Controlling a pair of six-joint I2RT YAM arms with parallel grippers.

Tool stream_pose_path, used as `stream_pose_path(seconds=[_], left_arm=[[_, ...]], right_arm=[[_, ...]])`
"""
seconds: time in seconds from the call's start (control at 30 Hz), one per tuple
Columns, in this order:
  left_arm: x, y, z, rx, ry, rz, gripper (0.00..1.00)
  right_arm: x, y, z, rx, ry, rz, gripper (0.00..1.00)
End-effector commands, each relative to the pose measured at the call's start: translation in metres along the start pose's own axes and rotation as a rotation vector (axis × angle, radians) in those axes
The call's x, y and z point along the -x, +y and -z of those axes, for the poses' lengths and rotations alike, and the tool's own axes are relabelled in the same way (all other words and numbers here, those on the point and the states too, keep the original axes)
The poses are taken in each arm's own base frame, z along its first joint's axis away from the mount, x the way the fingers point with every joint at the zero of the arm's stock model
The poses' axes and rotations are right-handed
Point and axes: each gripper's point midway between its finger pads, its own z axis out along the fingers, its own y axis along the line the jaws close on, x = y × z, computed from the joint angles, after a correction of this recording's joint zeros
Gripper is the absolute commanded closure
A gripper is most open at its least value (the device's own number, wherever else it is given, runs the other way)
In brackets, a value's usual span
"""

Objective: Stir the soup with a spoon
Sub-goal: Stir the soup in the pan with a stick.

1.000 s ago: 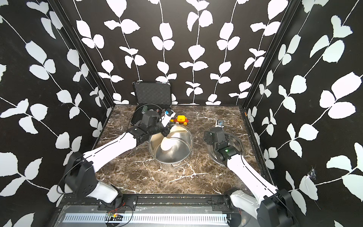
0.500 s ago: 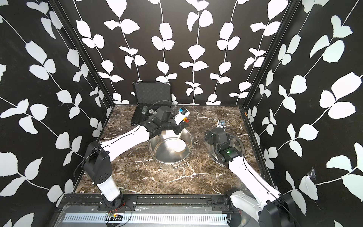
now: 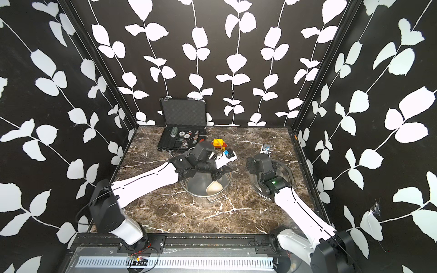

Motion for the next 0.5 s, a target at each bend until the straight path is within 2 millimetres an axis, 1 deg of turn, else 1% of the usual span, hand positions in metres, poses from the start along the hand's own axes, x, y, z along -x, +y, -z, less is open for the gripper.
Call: stream_pose_path(seconds=[0.0, 0.13, 0.23, 0.33, 0.47], left_arm=[[-0.009, -0.005, 0.025, 0.043, 0.017, -0.018, 1.00], [-0.022, -0.006, 0.046, 0.100, 0.024, -0.015, 1.00], [-0.030, -0.001, 0.061, 0.160, 0.024, -0.009, 1.00], [-0.035, 0.014, 0.073, 0.196, -0.013, 0.050, 1.00], [-0.037, 0.044, 0.088, 0.262, -0.079, 0.129, 1.00]], right_arm=[[0.008, 0.003, -0.003, 0.007, -0.025, -0.014, 0.01], [0.008, 0.005, -0.005, 0.011, -0.022, -0.016, 0.01], [0.010, 0.006, -0.006, 0.013, -0.023, -0.018, 0.01], [0.011, 0.009, -0.008, 0.022, -0.020, -0.019, 0.01], [0.011, 0.012, -0.010, 0.032, -0.012, -0.018, 0.01]])
